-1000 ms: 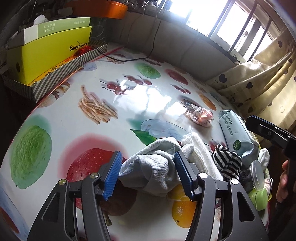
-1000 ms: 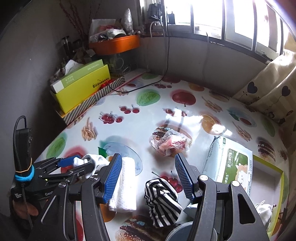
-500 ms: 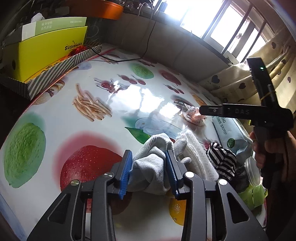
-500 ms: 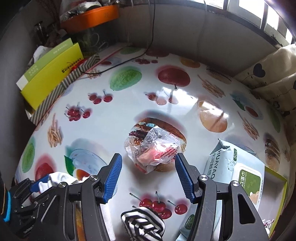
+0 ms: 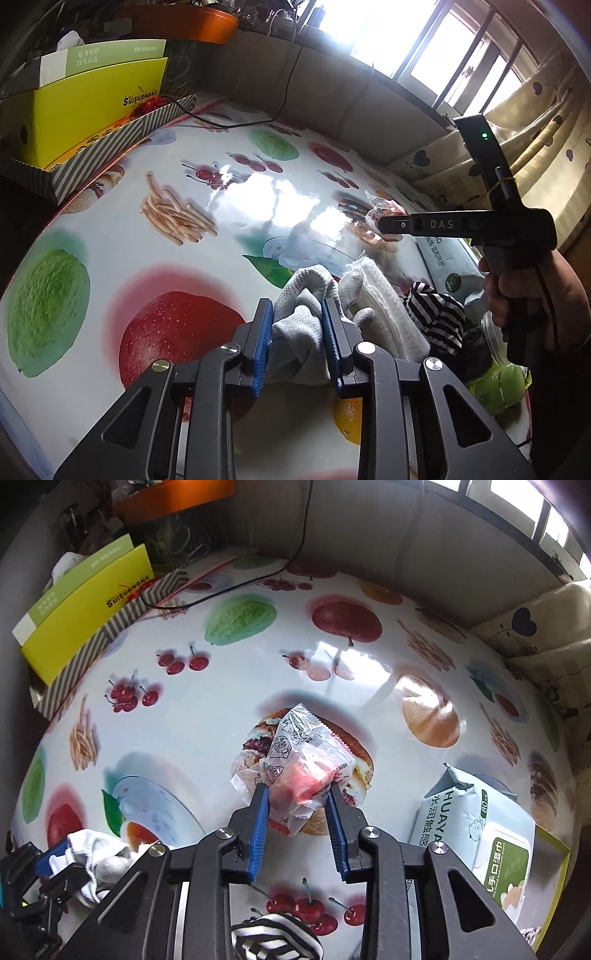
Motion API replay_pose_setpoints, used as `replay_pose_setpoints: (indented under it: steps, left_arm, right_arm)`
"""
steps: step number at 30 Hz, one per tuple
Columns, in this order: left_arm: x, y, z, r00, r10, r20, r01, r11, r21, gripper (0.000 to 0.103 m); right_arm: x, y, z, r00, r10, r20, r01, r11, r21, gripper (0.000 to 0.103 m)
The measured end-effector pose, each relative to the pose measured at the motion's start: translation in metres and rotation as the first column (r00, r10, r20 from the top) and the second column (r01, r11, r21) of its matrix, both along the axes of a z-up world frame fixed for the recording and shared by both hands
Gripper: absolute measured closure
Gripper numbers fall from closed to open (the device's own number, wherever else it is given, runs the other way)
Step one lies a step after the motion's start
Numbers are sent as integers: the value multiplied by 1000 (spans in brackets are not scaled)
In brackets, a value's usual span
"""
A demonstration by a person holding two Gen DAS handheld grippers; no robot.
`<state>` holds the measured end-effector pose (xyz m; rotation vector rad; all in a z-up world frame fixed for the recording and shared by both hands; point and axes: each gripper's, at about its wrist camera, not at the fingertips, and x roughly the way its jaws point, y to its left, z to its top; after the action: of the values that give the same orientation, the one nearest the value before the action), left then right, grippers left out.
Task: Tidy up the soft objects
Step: 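Grasp the white sock with the left tool while the right tool grasps the clear bag with pink item, then carry the white sock and plastic bag toward the yellow-rimmed tray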
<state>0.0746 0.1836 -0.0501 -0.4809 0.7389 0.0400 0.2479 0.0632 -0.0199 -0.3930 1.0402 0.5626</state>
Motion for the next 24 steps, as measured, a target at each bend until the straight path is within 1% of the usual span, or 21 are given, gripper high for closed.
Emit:
replay_pose_setpoints:
  steps: [7, 15, 24]
  left_arm:
    - [-14, 0, 10, 999, 25, 23, -25, 1000, 7, 78]
    - [-38, -4, 38, 995, 68, 74, -71, 997, 40, 78]
    - [-46, -35, 68, 992, 40, 123, -50, 996, 76, 78]
  right_arm:
    - [-46, -17, 32, 997, 48, 64, -54, 994, 100, 74]
    - [-106, -48, 58, 987, 84, 139, -113, 970, 217, 74]
    - [-148, -88, 77, 976, 74, 202, -132, 949, 287, 74]
